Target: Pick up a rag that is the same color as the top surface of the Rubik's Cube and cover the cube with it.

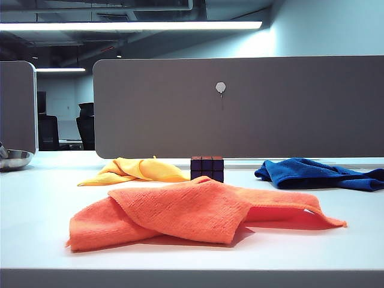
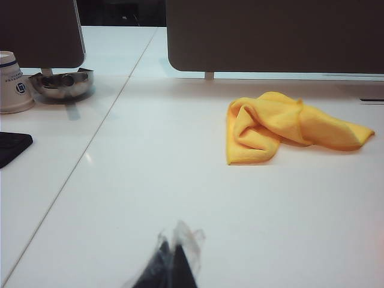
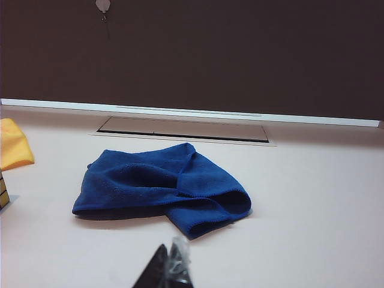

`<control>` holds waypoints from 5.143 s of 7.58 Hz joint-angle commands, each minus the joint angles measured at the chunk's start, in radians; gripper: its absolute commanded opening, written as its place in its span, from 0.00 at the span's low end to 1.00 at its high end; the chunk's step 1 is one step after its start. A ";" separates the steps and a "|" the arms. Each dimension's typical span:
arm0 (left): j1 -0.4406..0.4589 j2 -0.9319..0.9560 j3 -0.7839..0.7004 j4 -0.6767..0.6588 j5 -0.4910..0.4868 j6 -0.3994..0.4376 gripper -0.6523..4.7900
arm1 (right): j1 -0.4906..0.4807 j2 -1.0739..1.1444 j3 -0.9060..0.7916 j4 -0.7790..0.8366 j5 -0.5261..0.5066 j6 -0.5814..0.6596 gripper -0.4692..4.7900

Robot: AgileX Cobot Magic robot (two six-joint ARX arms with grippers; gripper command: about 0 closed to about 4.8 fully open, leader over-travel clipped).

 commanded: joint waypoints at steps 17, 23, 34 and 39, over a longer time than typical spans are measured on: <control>-0.003 0.202 0.481 -0.290 0.556 0.023 0.11 | 0.003 0.426 0.652 -0.539 -0.476 -0.032 0.08; -0.003 0.204 0.481 -0.293 0.864 -0.001 0.11 | 0.677 0.886 0.652 -0.378 0.024 -0.078 0.08; -0.003 0.204 0.471 -0.316 0.679 0.000 0.11 | 0.533 1.481 0.652 -0.173 -0.086 -0.019 0.09; -0.003 0.204 0.470 -0.317 0.678 0.000 0.11 | 0.525 1.343 0.809 0.072 -0.089 -0.020 0.08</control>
